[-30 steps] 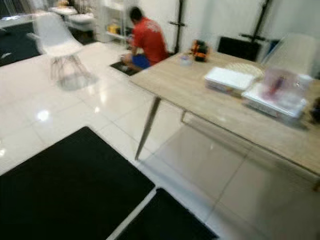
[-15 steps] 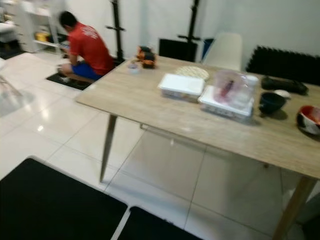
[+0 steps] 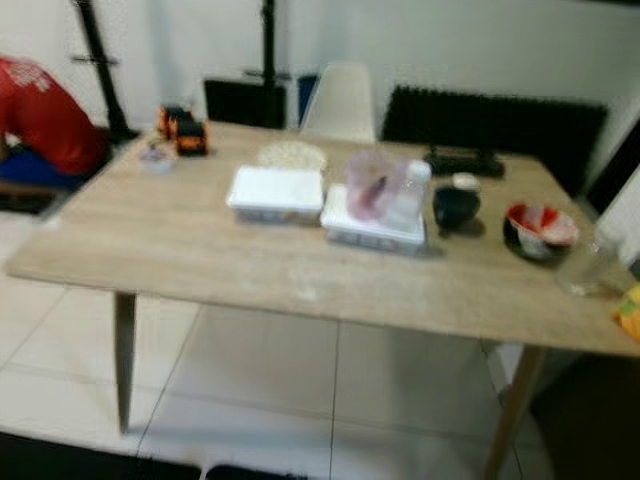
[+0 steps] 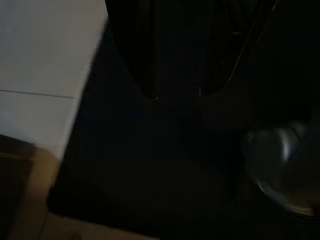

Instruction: Restocking fridge

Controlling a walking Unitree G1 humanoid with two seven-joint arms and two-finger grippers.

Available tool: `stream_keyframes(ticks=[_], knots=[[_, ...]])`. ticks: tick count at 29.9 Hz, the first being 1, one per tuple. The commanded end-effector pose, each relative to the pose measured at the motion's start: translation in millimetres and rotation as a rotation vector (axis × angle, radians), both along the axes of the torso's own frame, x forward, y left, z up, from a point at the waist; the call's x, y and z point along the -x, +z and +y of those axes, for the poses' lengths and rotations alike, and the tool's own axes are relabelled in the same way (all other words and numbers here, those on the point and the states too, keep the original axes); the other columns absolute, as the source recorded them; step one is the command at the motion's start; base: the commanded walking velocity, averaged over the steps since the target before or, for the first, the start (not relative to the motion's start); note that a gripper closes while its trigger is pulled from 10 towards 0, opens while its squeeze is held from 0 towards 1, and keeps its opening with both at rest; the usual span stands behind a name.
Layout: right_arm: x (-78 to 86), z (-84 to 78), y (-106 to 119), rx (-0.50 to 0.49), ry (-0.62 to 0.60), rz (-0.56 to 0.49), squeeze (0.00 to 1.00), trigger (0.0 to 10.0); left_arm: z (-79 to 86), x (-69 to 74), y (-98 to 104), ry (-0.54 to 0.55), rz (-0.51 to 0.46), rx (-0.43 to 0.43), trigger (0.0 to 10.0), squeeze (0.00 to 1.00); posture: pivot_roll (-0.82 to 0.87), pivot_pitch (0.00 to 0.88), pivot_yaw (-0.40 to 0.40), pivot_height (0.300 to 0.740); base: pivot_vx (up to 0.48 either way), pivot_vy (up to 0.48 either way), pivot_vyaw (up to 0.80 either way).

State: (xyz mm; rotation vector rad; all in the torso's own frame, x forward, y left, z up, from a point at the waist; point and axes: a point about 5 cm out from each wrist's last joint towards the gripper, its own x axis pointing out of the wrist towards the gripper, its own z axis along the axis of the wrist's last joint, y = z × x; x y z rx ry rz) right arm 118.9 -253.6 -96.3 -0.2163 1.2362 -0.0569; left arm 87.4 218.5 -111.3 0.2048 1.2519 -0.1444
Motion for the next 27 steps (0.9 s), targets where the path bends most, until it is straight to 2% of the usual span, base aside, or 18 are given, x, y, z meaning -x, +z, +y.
stream_keyframes(ticks=[1,5,12,22,27], knots=[[2.7,-1.5,-0.4,0.011,-0.006,0.004,0.0,10.0,0.6,2.2,-0.3,-0.006,-0.004,-0.015,10.0,0.0,0.0,0.0,-0.003,0.74,0.0,0.0,0.0],[4.2,-0.4,-1.2,0.014,0.006,0.015,0.0,10.0,5.0,0.5,0.8,-0.043,-0.015,-0.064,10.0,0.0,0.0,0.0,-0.003,0.74,0.0,0.0,0.0],[4.4,-0.6,-1.3,0.018,0.005,0.019,0.0,10.0,4.1,0.8,0.6,-0.06,-0.021,-0.082,10.0,0.0,0.0,0.0,0.001,0.74,0.0,0.0,0.0],[4.2,-2.4,-0.7,0.02,0.0,0.025,0.0,10.0,4.0,-0.8,1.1,-0.082,-0.043,-0.112,10.0,0.0,-0.01,0.0,0.006,0.74,0.0,0.0,-0.78],[3.5,-2.2,-0.6,0.017,-0.006,0.022,0.0,10.0,-0.2,-1.7,0.2,-0.04,-0.025,-0.057,10.0,0.0,-0.01,0.0,0.008,0.74,0.0,0.0,-0.78]])
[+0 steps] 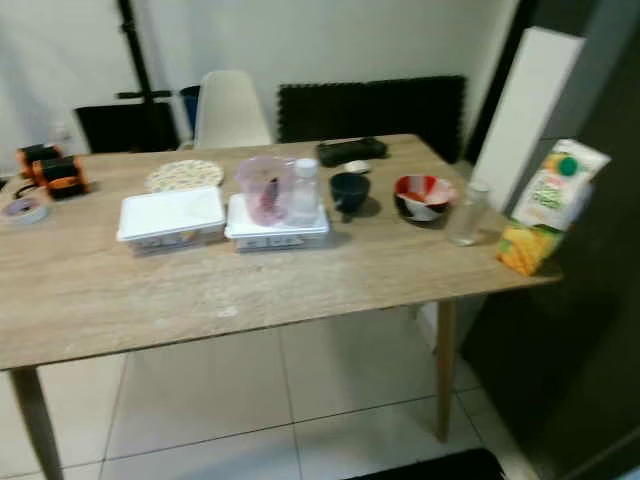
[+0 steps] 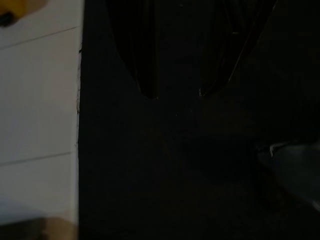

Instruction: Restocking fridge

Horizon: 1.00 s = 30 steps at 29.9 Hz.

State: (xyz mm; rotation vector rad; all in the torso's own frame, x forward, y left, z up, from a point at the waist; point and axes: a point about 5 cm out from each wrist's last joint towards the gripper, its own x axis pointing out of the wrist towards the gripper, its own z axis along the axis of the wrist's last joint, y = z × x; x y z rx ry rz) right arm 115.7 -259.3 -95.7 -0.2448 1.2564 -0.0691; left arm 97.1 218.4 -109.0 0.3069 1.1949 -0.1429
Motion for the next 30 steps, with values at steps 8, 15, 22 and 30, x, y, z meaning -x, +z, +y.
stream_keyframes(ticks=[8,15,22,30], knots=[[0.2,6.3,-2.0,-0.016,-0.004,0.001,0.0,10.0,-0.2,6.6,-1.6,0.04,0.022,0.037,10.0,0.0,-0.01,0.0,0.009,0.74,0.0,0.0,-0.78],[-0.3,6.5,-1.9,-0.013,-0.004,-0.005,0.0,10.0,-0.1,9.4,-2.2,0.061,0.039,0.066,10.0,0.0,-0.01,0.0,0.008,0.74,0.0,0.0,-0.17],[0.9,6.5,-2.2,-0.016,-0.007,-0.003,0.0,10.0,-2.5,10.5,-2.8,0.067,0.044,0.084,10.0,0.0,-0.01,0.0,0.007,0.74,0.0,-0.286,0.0],[2.1,6.1,-2.4,-0.016,-0.008,-0.001,0.0,10.0,-4.1,10.5,-3.0,0.068,0.048,0.096,10.0,0.0,-0.01,0.0,0.007,0.74,0.0,-0.416,0.0]])
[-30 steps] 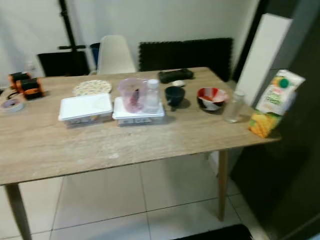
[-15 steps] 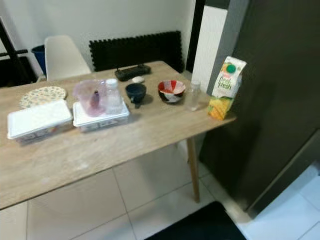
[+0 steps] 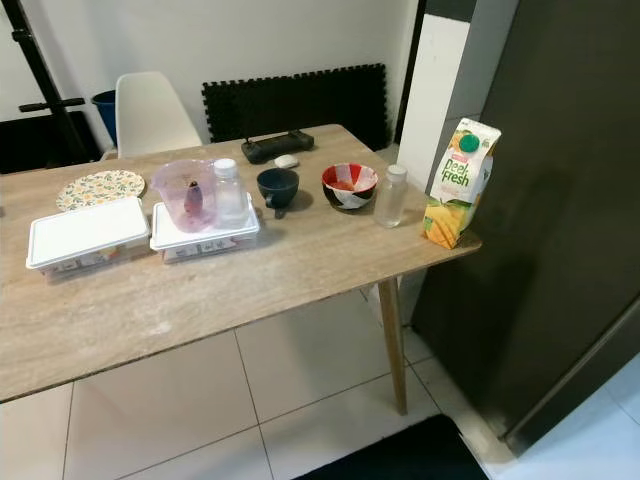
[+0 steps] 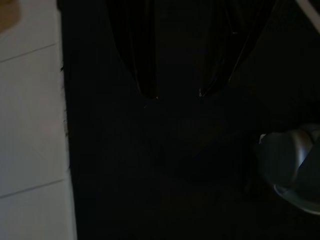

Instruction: Restocking fridge

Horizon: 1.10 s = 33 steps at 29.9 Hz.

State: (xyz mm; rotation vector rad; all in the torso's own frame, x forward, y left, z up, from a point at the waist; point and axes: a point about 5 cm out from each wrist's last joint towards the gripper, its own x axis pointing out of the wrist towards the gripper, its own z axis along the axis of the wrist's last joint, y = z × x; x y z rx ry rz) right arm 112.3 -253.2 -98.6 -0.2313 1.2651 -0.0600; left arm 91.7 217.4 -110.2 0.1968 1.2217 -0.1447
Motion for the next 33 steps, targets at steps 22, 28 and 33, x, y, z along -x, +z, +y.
stream_keyframes(ticks=[22,28,33], knots=[[-4.4,2.8,0.5,-0.009,0.004,-0.018,0.0,10.0,-1.4,5.3,-1.5,0.01,0.02,0.015,10.0,0.0,-0.01,0.0,0.01,0.74,0.0,-0.432,0.0],[-8.7,6.1,1.4,-0.062,0.002,-0.053,0.0,10.0,-1.0,6.0,-1.5,0.006,0.023,0.012,10.0,0.0,-0.01,0.0,0.007,0.74,0.0,-0.433,0.0],[-9.3,6.2,1.6,-0.064,0.004,-0.052,0.0,10.0,0.1,5.5,-1.2,0.002,0.022,0.007,10.0,0.0,-0.01,0.0,0.009,0.74,0.0,-0.431,0.0]])
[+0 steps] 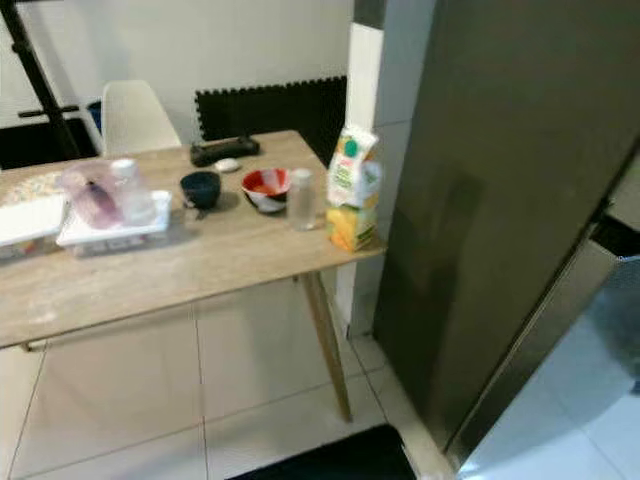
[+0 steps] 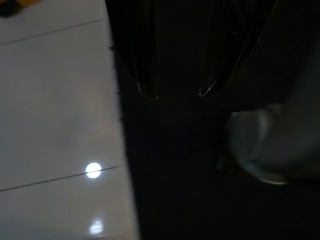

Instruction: Restocking fridge

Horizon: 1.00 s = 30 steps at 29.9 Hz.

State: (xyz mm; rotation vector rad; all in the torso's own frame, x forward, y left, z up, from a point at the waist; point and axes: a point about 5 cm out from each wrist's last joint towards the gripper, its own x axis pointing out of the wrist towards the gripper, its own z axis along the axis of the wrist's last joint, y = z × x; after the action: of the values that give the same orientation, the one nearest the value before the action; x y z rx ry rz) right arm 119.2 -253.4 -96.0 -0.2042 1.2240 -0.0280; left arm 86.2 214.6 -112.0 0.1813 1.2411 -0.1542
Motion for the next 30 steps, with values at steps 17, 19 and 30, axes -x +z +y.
stream_keyframes(ticks=[17,19,30], knots=[[-1.7,7.3,-1.5,-0.032,-0.027,-0.012,0.0,10.0,8.6,-3.2,2.1,0.042,-0.021,-0.045,10.0,0.0,-0.01,0.0,0.011,0.74,0.0,-0.05,0.0],[-1.3,7.5,-1.7,-0.033,-0.029,-0.011,0.0,10.0,7.2,-2.7,1.7,0.037,-0.018,-0.035,10.0,0.0,-0.01,0.0,0.012,0.74,0.0,0.0,0.0],[-0.8,8.5,-2.1,-0.038,-0.033,-0.012,0.0,10.0,6.4,-2.1,1.4,0.031,-0.013,-0.034,10.0,0.0,-0.01,0.0,0.012,0.74,0.248,0.0,0.0]])
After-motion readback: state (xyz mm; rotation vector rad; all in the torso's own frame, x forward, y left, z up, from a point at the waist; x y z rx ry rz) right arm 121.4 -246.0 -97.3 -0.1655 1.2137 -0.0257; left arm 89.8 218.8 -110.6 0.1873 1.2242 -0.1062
